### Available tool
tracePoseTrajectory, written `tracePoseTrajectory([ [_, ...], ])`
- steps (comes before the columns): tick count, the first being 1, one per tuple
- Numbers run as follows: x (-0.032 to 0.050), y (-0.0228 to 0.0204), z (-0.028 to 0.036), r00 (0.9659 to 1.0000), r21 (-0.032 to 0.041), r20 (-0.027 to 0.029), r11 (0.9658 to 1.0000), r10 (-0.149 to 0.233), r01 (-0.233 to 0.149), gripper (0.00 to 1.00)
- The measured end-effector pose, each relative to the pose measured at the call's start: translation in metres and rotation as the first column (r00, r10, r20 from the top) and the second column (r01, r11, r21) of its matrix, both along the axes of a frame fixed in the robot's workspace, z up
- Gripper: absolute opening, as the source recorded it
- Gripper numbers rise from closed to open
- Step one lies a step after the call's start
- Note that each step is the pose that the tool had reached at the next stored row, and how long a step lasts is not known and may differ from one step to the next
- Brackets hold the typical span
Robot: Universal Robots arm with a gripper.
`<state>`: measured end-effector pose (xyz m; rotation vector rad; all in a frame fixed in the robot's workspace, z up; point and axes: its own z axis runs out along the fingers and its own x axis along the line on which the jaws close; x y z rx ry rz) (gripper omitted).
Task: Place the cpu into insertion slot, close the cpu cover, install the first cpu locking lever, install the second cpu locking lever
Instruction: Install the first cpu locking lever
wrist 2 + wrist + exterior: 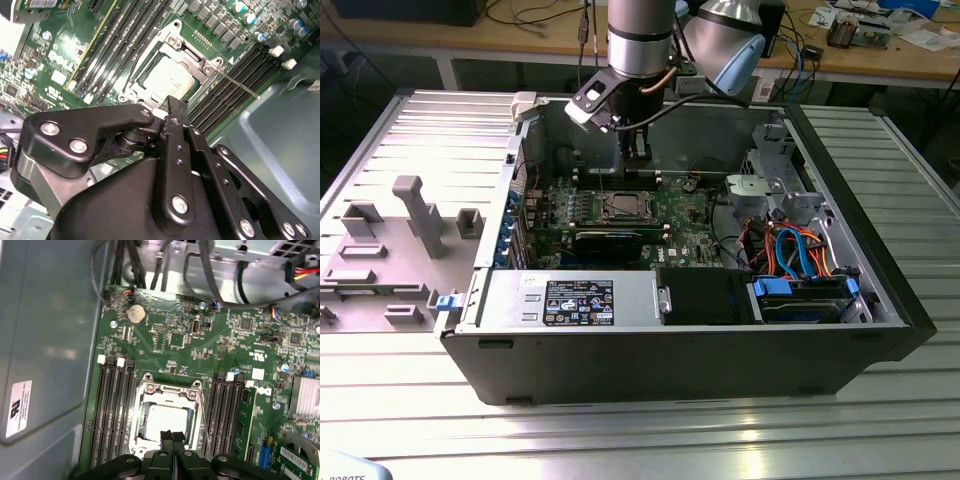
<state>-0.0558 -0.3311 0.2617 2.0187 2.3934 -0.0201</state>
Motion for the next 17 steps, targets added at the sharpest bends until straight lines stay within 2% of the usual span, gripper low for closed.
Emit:
tracePoseTrajectory([
  [2,0.0000,0.0000,0.0000,0.9993,0.0000,0.0000,0.9993,0.036,-0.036,0.11],
  [4,0.0000,0.0000,0.0000,0.9954,0.0000,0.0000,0.9954,0.096,-0.096,0.11],
  [5,0.0000,-0.0001,0.0000,0.9940,-0.0001,-0.0001,0.9940,0.110,-0.110,0.11],
  [14,0.0000,-0.0001,0.0000,0.9938,0.0000,0.0000,0.9938,0.111,-0.111,0.11],
  [17,0.0000,-0.0001,0.0000,0.9928,-0.0001,-0.0001,0.9928,0.120,-0.120,0.11],
])
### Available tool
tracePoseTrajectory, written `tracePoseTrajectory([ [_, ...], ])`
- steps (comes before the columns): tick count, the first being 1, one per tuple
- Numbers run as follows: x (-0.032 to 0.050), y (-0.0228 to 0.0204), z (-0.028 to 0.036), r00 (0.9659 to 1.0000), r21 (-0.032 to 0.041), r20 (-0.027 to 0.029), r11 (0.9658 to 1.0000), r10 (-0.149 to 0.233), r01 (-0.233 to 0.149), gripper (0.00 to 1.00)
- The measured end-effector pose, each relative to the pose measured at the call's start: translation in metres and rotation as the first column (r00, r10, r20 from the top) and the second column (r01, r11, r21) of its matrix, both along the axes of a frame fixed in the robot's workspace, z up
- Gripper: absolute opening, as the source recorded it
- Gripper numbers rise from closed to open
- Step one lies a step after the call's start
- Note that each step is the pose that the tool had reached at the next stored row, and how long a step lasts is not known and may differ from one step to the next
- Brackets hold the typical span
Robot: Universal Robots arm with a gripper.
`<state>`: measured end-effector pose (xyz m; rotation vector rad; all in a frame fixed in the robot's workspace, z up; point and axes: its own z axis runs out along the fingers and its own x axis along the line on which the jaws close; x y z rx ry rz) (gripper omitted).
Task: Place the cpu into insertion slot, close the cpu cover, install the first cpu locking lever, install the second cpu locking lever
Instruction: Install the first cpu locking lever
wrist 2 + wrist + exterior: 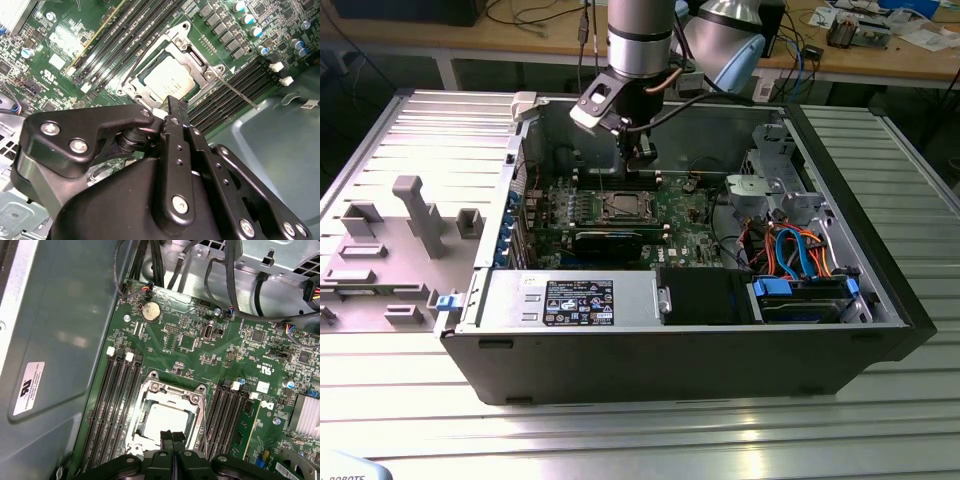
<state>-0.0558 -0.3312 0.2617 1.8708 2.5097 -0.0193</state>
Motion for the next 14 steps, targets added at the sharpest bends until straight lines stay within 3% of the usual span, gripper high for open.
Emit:
tracePoseTrajectory([
  [3,0.0000,-0.0001,0.0000,0.9992,0.0000,0.0000,0.9992,0.039,-0.039,0.11],
  [6,0.0000,-0.0001,0.0000,0.9955,0.0000,0.0000,0.9955,0.095,-0.095,0.11],
  [12,0.0000,-0.0001,0.0000,0.9783,0.0000,0.0000,0.9783,0.207,-0.207,0.11],
  [13,0.0000,-0.0001,0.0000,0.9730,0.0000,-0.0001,0.9730,0.231,-0.231,0.11],
  [14,0.0000,-0.0001,0.0000,0.9705,0.0000,0.0000,0.9705,0.241,-0.241,0.11],
])
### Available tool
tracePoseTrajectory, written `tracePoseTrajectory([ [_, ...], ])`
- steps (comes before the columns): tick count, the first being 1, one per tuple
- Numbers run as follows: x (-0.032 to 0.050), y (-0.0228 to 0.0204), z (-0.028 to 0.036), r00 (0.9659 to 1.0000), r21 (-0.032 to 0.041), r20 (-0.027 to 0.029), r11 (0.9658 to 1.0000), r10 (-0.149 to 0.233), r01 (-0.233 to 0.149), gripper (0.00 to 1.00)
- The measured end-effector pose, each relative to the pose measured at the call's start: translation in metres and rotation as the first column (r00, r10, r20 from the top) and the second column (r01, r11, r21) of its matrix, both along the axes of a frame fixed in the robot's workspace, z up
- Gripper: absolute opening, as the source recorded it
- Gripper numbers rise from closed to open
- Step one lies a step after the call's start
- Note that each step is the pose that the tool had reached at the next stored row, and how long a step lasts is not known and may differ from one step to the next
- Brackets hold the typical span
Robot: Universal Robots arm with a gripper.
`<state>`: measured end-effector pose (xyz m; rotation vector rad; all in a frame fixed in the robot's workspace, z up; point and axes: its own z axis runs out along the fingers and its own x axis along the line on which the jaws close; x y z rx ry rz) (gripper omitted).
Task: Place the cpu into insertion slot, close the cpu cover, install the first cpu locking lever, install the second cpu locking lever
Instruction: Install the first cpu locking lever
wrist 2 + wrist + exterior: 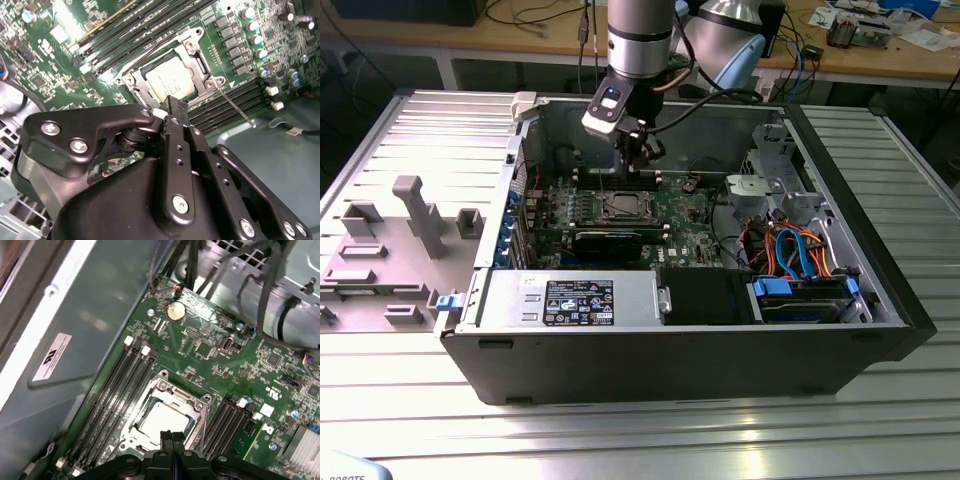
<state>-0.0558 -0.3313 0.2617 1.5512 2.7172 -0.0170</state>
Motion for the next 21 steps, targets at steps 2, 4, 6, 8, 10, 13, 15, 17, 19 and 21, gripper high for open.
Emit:
tracePoseTrajectory([
  [2,0.0000,0.0000,0.0000,0.9992,0.0000,0.0000,0.9992,0.041,-0.041,0.11],
  [4,0.0000,0.0000,0.0000,0.9977,0.0000,0.0000,0.9977,0.068,-0.068,0.11],
  [6,0.0000,0.0000,0.0000,0.9949,0.0000,0.0000,0.9949,0.101,-0.101,0.11],
  [8,0.0000,0.0000,0.0000,0.9930,0.0000,0.0000,0.9930,0.118,-0.118,0.11],
  [10,0.0000,0.0000,0.0000,0.9920,0.0000,0.0000,0.9920,0.126,-0.126,0.11],
  [13,0.0000,0.0000,0.0000,0.9917,0.0000,0.0000,0.9917,0.128,-0.128,0.11],
  [15,0.0001,0.0000,0.0000,0.9916,0.0000,0.0001,0.9916,0.129,-0.129,0.11],
  [17,0.0002,0.0000,0.0000,0.9915,0.0000,0.0000,0.9915,0.130,-0.130,0.11],
  [19,0.0002,0.0000,0.0000,0.9913,0.0000,0.0000,0.9913,0.132,-0.132,0.11],
  [21,0.0002,0.0000,0.0000,0.9912,0.0000,0.0000,0.9912,0.133,-0.133,0.11],
])
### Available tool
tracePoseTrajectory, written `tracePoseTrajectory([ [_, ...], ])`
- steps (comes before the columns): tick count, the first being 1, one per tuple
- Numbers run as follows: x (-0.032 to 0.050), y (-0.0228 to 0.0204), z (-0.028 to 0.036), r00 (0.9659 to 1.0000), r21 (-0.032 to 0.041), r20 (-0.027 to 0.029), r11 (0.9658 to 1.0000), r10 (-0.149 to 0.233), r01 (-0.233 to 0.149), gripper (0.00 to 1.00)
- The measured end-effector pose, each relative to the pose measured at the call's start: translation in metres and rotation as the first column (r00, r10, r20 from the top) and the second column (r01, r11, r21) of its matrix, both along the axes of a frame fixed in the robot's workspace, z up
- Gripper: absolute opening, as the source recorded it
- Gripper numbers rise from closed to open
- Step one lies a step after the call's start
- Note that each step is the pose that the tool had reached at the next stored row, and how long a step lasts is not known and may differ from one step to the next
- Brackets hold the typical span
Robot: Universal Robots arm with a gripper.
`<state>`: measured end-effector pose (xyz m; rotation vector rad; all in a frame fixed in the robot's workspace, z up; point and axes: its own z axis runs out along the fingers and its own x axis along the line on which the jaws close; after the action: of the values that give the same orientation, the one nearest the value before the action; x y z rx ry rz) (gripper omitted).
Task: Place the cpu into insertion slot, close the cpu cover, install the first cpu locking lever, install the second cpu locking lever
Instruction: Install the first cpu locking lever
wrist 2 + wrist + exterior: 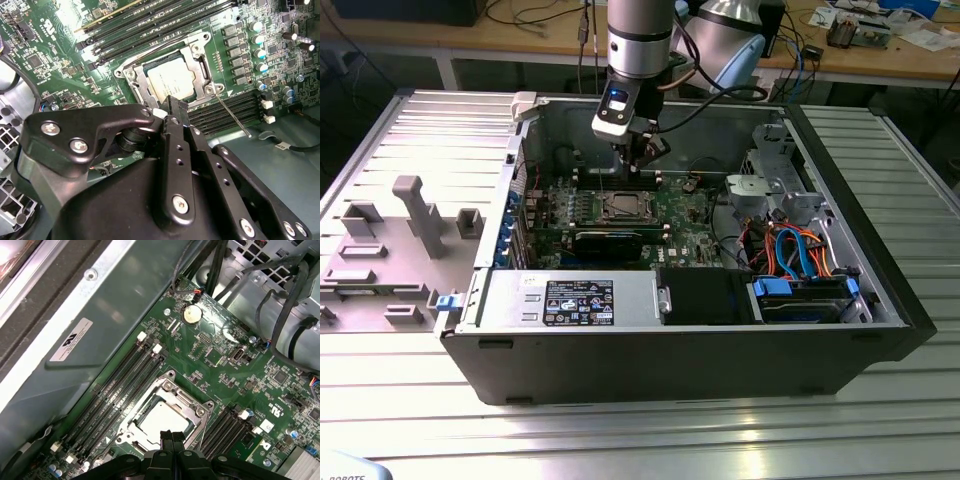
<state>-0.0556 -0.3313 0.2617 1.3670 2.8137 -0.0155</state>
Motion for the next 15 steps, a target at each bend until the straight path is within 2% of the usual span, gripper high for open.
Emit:
tracePoseTrajectory([
  [15,0.0000,0.0000,0.0000,1.0000,0.0000,0.0000,1.0000,0.008,-0.008,0.11],
])
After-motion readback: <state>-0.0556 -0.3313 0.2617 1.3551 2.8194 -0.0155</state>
